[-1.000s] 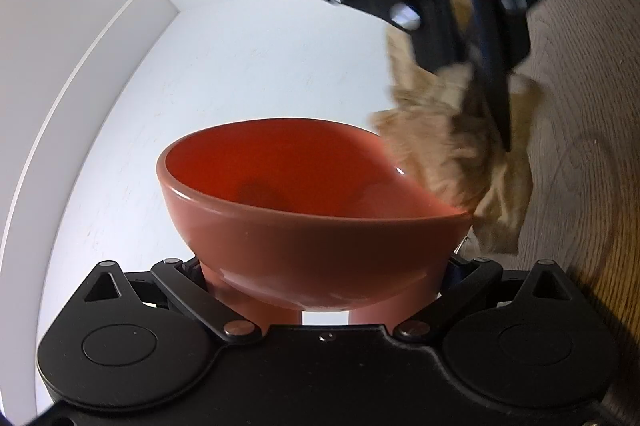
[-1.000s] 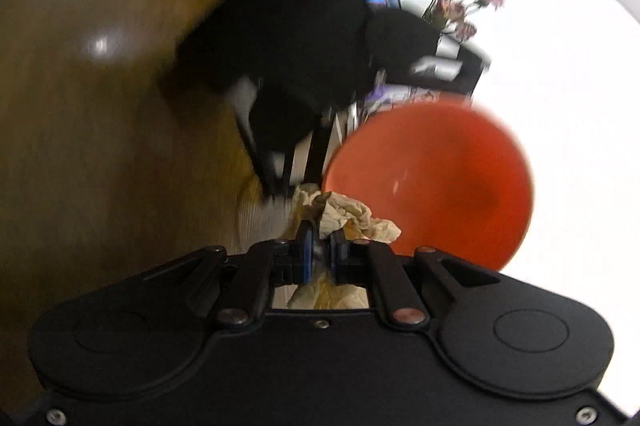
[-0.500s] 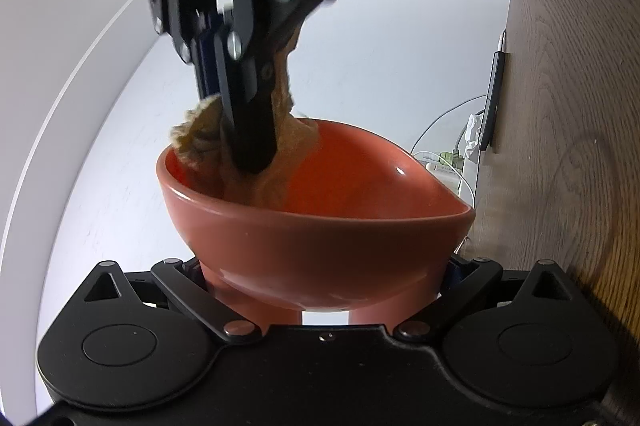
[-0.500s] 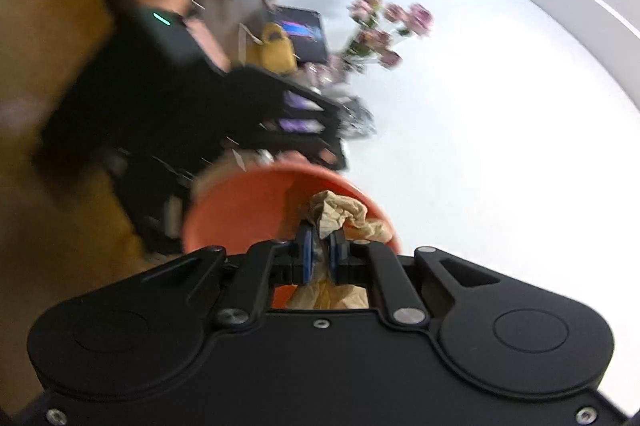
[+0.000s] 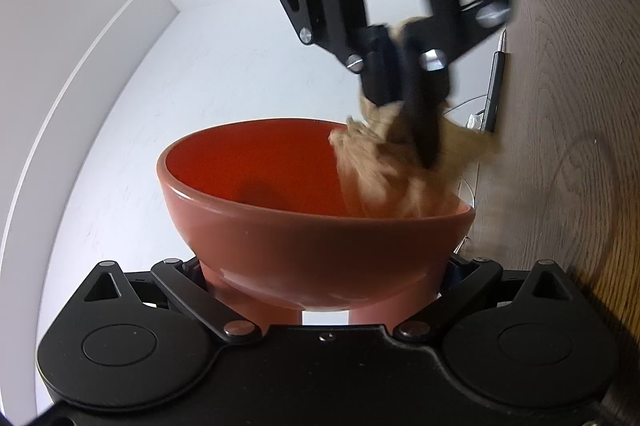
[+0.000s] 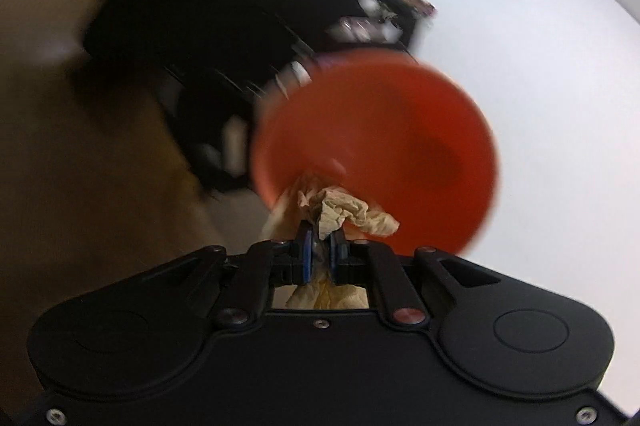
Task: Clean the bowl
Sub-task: 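Scrub the bowl interior with the cloth in the right tool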
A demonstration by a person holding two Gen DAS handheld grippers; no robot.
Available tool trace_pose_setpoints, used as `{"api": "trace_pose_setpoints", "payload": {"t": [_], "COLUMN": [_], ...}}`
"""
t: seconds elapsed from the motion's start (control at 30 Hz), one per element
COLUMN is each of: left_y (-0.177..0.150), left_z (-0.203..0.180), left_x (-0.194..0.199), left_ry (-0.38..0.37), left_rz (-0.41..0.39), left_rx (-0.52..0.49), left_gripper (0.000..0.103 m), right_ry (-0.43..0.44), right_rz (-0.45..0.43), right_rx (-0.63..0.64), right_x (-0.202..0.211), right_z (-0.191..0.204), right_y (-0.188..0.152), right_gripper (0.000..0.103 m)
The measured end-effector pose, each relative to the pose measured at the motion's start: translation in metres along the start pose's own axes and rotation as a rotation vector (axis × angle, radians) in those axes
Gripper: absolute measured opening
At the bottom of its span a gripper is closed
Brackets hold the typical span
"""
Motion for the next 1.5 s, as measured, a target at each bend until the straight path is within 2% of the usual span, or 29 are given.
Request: {"api": "trace_pose_setpoints", "payload": {"t": [0.13, 0.23, 0.33, 0.5, 0.57, 0.67, 0.8, 0.9, 1.0, 1.13, 1.3, 1.4, 1.5], "left_y": [0.0, 0.0, 0.001, 0.002, 0.002, 0.002, 0.002, 0.003, 0.003, 0.003, 0.006, 0.006, 0.006], "left_z": [0.0, -0.001, 0.0, -0.001, -0.001, -0.001, -0.001, -0.001, -0.002, -0.002, -0.01, -0.013, -0.013], "left_x": [0.0, -0.001, -0.001, -0.001, -0.001, -0.001, -0.001, -0.002, -0.002, -0.002, -0.003, -0.004, -0.004], "left_ry": [0.0, 0.0, 0.0, 0.0, 0.0, 0.0, 0.0, 0.0, 0.0, 0.0, 0.0, 0.0, 0.0], "left_rz": [0.0, 0.0, 0.0, 0.0, 0.0, 0.0, 0.0, 0.0, 0.0, 0.0, 0.0, 0.0, 0.0], "left_rx": [0.0, 0.0, 0.0, 0.0, 0.0, 0.0, 0.0, 0.0, 0.0, 0.0, 0.0, 0.0, 0.0], "left_gripper": [0.098, 0.098, 0.098, 0.098, 0.098, 0.098, 0.098, 0.098, 0.098, 0.098, 0.098, 0.098, 0.098], "right_ry": [-0.008, -0.073, -0.131, -0.181, -0.172, -0.114, -0.013, 0.021, 0.016, -0.055, -0.143, -0.154, -0.115], "right_rz": [-0.066, -0.092, -0.084, 0.006, 0.043, 0.078, 0.059, 0.006, -0.05, -0.086, -0.025, 0.022, 0.073], "right_rx": [0.011, 0.006, -0.003, -0.026, -0.047, -0.056, -0.019, -0.018, -0.011, -0.004, 0.008, -0.016, -0.04], "right_x": [0.01, 0.012, 0.01, -0.004, -0.011, -0.015, -0.007, 0.004, 0.01, 0.008, -0.008, -0.01, -0.02], "right_z": [0.0, -0.022, -0.042, -0.063, -0.065, -0.049, -0.019, -0.011, -0.015, -0.046, -0.087, -0.091, -0.08], "right_y": [0.023, 0.032, 0.027, -0.001, -0.012, -0.024, -0.013, 0.005, 0.028, 0.041, 0.019, -0.004, -0.027], "right_gripper": [0.009, 0.009, 0.009, 0.009, 0.009, 0.009, 0.009, 0.009, 0.009, 0.009, 0.009, 0.009, 0.009]}}
Point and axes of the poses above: each gripper's, at about its wrist camera, not at the fingertips, and x roughly against the way its jaws point, z to its left, y to its top, the point moved 9 cm from there along -x, roughly the way its jaws point
